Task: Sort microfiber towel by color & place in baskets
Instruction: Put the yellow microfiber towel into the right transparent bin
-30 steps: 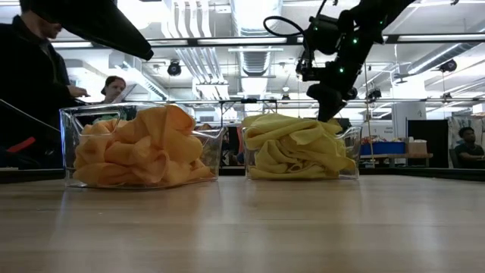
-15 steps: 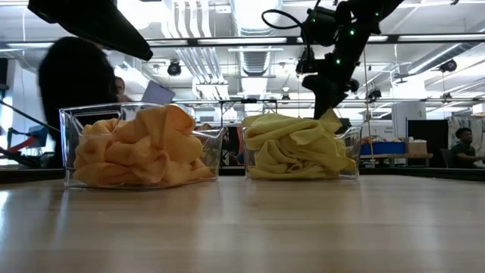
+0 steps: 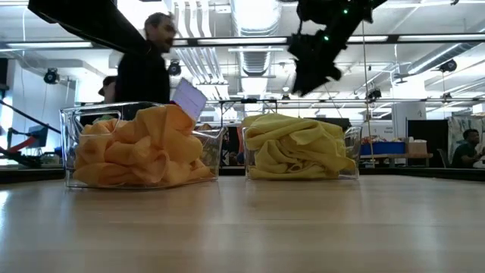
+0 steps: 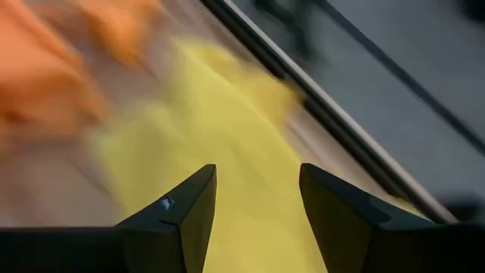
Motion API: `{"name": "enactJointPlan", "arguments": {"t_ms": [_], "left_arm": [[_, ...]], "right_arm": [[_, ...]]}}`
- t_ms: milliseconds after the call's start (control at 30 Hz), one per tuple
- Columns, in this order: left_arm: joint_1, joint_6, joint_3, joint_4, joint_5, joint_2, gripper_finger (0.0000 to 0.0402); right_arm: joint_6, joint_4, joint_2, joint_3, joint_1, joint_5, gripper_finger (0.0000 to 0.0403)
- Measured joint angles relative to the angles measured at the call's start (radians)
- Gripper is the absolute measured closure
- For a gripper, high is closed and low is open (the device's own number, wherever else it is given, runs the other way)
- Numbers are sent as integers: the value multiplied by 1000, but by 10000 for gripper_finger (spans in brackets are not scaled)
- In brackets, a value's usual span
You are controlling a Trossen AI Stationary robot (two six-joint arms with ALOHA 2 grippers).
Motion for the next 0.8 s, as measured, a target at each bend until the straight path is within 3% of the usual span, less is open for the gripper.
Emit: {"name": "enactJointPlan", "arguments": {"t_ms": [100, 367, 500, 633, 800], "left_arm": [[0, 0, 0, 0, 0, 0, 256], [-6, -4, 0, 0, 0, 0, 256], [-6, -4, 0, -2, 0, 0, 256], [-6, -5, 0, -3, 0, 0, 256], [-6, -8, 0, -3, 0, 0, 256]], "right_arm": [[-1, 195, 0, -45, 11, -94, 218], [-41, 829, 5, -312, 67, -100, 259], [-71, 1057, 16, -443, 67, -99, 290], [-70, 1170, 38, -521, 54, -99, 330], [-77, 1179, 95, -540, 51, -100, 376]]}}
